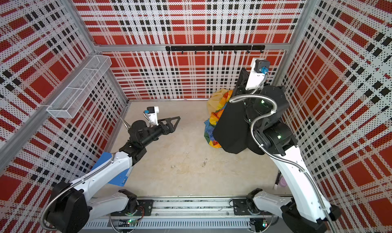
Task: Pick out a specific cloth from the pile
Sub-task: 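Lift the black cloth high with the right gripper, clearing the pile, then grasp the hanging black cloth with the left gripper beside the right gripper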
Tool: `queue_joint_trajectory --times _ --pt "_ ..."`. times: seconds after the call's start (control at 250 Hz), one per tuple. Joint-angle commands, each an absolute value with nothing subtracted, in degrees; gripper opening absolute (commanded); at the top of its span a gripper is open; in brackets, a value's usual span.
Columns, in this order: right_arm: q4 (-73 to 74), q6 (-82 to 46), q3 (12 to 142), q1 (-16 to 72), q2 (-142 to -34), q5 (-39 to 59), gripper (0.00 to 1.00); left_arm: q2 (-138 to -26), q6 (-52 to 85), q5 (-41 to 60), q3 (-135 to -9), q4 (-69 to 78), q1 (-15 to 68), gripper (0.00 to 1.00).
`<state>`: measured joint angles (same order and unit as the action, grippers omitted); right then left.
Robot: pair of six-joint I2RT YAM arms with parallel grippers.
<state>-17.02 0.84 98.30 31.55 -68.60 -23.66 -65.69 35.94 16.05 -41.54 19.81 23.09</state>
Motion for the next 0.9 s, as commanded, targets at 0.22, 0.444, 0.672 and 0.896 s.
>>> queue_joint_trajectory --times 0.22,0.444,0.672,0.896 --pt "-5.3 0.1 102.1 39.5 -77.5 -16.5 0.00 -53.6 33.0 20.0 -37.9 12.6 16.4 0.99" --pt "-7.1 -2.4 106.8 42.7 -84.3 -8.0 0.00 -50.4 28.6 30.6 -43.0 14.0 15.4 0.98" --pt "-12.2 -6.3 110.9 42.7 -86.8 6.7 0.00 -56.1 27.3 43.2 -53.7 17.0 15.4 0.97" --pt "-14.1 -7.5 108.8 42.7 -85.8 14.1 0.00 -62.4 25.6 43.8 -62.5 17.1 16.1 0.98"
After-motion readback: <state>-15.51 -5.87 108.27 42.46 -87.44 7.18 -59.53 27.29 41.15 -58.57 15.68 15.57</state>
